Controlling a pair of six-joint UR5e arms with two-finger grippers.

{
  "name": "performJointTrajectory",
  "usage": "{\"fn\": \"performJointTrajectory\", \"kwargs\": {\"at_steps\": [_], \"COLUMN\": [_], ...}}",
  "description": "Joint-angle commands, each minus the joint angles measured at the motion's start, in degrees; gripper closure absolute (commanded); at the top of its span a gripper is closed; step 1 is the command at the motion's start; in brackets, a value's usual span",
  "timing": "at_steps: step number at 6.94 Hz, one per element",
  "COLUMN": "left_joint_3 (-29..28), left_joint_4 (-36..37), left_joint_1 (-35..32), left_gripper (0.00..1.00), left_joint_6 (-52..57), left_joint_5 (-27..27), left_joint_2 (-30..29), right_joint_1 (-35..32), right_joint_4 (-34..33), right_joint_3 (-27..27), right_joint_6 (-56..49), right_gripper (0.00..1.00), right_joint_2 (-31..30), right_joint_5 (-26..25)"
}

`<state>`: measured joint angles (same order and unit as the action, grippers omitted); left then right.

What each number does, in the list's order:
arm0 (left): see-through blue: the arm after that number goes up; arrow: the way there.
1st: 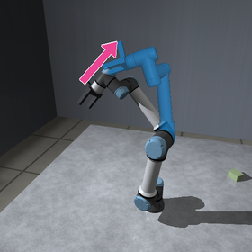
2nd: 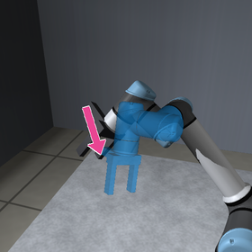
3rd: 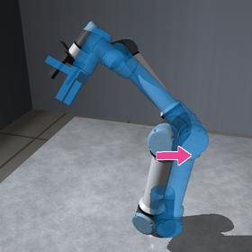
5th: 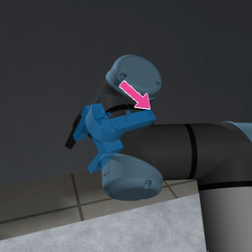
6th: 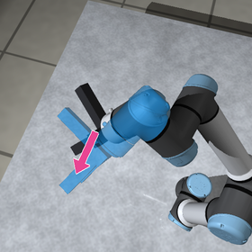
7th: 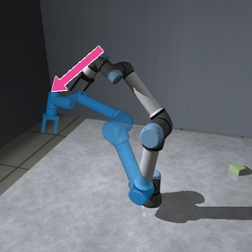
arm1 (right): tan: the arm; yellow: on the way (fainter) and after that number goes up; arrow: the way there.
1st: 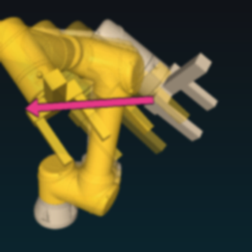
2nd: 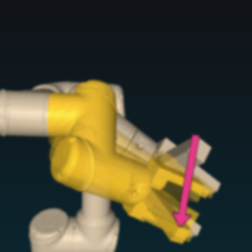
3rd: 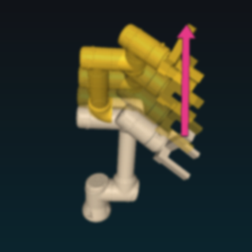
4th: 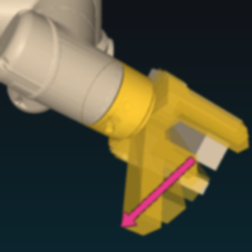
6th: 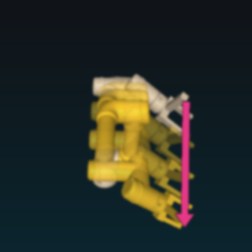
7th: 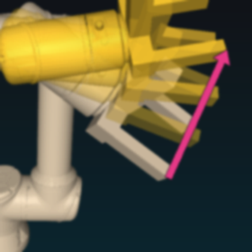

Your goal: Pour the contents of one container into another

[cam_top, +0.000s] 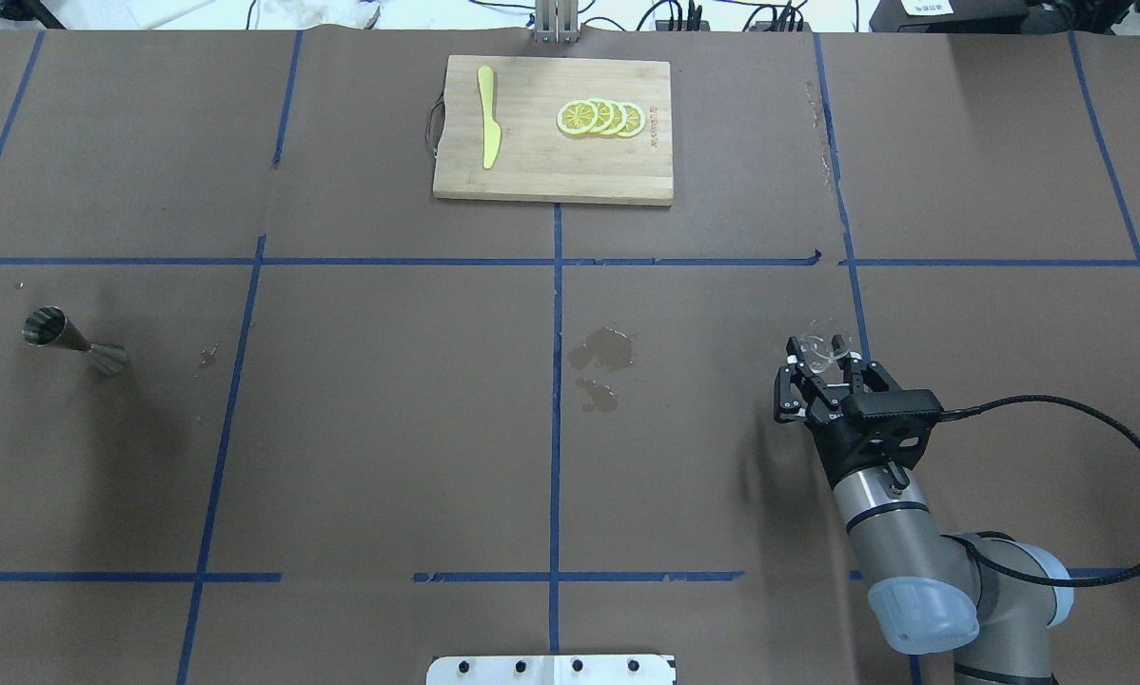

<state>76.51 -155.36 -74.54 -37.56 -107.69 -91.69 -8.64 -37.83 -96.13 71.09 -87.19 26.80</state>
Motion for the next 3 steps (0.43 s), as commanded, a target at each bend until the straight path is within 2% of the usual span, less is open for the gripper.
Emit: {"fn": "performJointTrajectory", "kwargs": {"at_steps": [1,3], "left_joint_3": [0.31,0.4], "left_joint_4": [0.15,0.06], "left_joint_1": [-0.08,-0.16], "left_gripper": [0.0,0.0], "left_joint_6": [-0.41,-0.58], "left_joint_5": [-0.33,-0.33], "left_joint_2": [-0.33,-0.5], "right_joint_1": [0.99,1.7], "right_joint_4": [1.0,1.0], "right_joint_3": [2.08,3.92], "right_joint_6": [0.1,0.19], "right_gripper": [1.0,1.0], "right_joint_2": [-2.01,-2.37], "right_joint_5": [-1.49,-1.49]}}
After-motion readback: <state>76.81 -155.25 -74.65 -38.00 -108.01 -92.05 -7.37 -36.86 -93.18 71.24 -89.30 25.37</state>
